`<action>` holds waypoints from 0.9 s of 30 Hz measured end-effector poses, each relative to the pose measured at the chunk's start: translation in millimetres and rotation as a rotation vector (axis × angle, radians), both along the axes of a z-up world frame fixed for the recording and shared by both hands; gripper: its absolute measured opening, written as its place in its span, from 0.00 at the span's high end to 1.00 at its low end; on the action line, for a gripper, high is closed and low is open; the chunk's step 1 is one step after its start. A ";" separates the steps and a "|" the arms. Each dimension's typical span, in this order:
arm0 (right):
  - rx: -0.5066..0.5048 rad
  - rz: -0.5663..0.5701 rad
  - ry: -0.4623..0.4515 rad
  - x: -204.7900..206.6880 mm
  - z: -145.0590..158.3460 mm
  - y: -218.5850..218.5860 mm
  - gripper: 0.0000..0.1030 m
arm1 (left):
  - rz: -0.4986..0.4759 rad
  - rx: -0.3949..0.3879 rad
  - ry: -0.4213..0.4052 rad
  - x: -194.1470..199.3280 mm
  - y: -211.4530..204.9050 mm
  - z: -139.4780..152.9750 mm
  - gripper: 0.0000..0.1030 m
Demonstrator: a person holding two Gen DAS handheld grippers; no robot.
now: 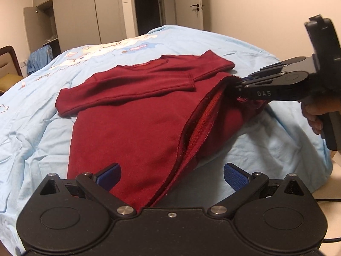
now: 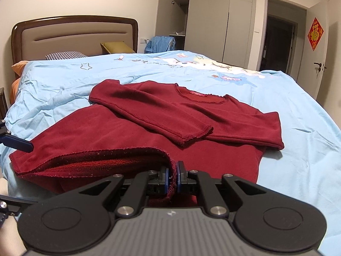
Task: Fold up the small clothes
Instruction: 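Lift the hem with the right tool and fold it toward the collar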
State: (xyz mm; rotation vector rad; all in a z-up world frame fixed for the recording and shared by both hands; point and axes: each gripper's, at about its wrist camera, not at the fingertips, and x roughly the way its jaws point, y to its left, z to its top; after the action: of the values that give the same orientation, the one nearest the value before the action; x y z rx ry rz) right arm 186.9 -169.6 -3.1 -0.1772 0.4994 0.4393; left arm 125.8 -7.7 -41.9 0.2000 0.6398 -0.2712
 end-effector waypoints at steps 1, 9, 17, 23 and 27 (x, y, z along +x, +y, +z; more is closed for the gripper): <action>0.002 0.000 0.002 0.3 -0.3 -0.4 0.92 | 0.004 0.006 0.004 1.1 -0.6 -1.1 0.01; 0.013 -0.001 0.024 5.9 -1.5 -2.1 0.92 | 0.041 0.043 0.034 11.8 0.2 -8.4 0.01; 0.019 -0.009 0.034 10.6 -2.7 -2.3 0.92 | 0.080 0.069 0.064 18.4 14.5 -17.2 0.01; 0.015 -0.008 0.045 15.8 -3.9 0.0 0.92 | 0.121 0.052 0.072 20.5 30.6 -18.0 0.01; 0.013 -0.008 0.046 16.9 -3.9 0.7 0.92 | 0.141 0.051 0.073 19.5 41.2 -17.2 0.01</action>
State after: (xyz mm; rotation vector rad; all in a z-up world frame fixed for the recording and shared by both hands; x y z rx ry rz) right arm 203.8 -168.9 -7.0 -0.1529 0.5424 0.4394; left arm 145.3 33.5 -59.1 0.1937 0.7304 -0.1271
